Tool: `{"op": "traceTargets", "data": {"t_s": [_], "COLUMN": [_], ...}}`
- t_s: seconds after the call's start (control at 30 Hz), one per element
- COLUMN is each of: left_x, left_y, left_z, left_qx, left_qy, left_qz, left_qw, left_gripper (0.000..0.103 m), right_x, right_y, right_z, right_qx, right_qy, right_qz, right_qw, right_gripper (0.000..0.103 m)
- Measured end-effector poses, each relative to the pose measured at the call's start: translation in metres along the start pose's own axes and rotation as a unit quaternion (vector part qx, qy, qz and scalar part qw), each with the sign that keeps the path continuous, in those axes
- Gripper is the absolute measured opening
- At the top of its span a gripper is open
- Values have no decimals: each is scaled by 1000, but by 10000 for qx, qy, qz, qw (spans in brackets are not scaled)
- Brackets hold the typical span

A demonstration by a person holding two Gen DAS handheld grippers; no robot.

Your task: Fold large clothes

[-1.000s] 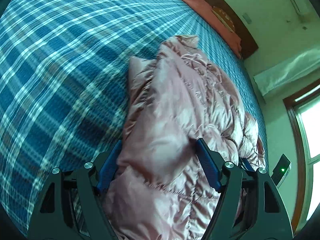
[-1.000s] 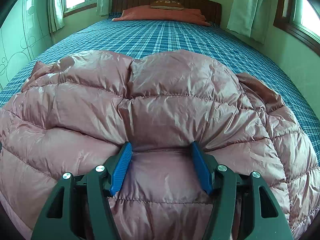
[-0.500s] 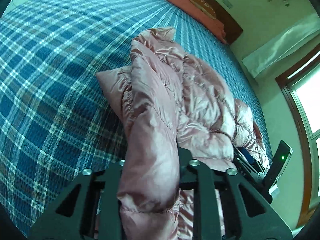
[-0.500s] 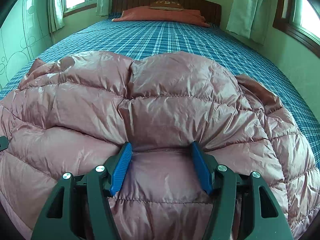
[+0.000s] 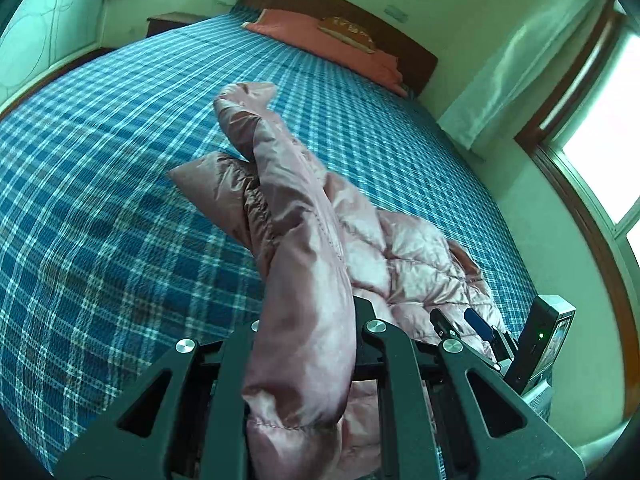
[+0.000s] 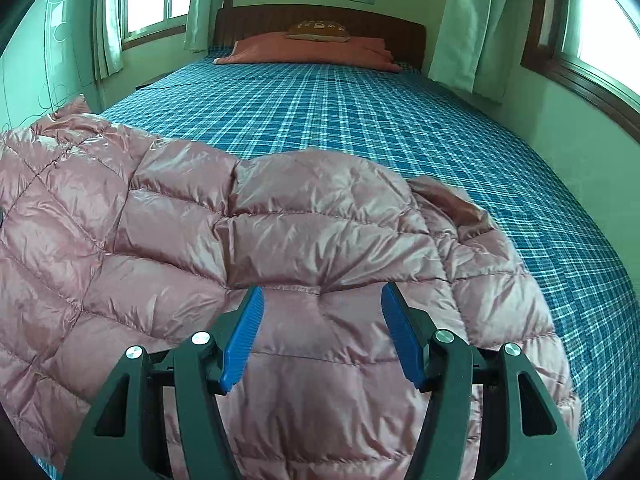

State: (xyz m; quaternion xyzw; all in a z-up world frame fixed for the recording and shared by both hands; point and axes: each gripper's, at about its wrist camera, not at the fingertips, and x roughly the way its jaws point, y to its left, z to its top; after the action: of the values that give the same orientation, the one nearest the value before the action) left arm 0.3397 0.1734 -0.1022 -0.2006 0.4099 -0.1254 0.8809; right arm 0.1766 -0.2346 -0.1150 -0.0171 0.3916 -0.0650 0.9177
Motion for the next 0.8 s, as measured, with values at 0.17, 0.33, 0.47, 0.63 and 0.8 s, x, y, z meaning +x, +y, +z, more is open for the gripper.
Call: {"op": "traceTargets", "data": {"t_s": [0.17,0.33,0.47,0.63,0.8], "left_x": [9,23,36,57,95], "left_y": [-49,-98,-131,-177,-219], "left_z": [1,-3,-6,-15,-32], "left_qx": [426,922,1138,1503,1822], "left_qy": [36,74,164,320,631], "left_qz": [28,61,21,-56,-32], "left_qw": [9991,9957,9934,9881,9812], "left_gripper": [13,13,12,12,12], "right_x": [-8,-18,-29,-38,-41], "right_y": [-37,-80,-110,-143,-178], "right_z": [-7,-18,-35,-48,-62], "right_qx": [149,380,604,791,1018], "right_qy": [-22,-25,-25,-5,80], "right_qz": [-192,-376,-489,-656,-844], "right_qw": [9997,9986,9970,9947,9912], "right_gripper": [61,61,61,61,61]}}
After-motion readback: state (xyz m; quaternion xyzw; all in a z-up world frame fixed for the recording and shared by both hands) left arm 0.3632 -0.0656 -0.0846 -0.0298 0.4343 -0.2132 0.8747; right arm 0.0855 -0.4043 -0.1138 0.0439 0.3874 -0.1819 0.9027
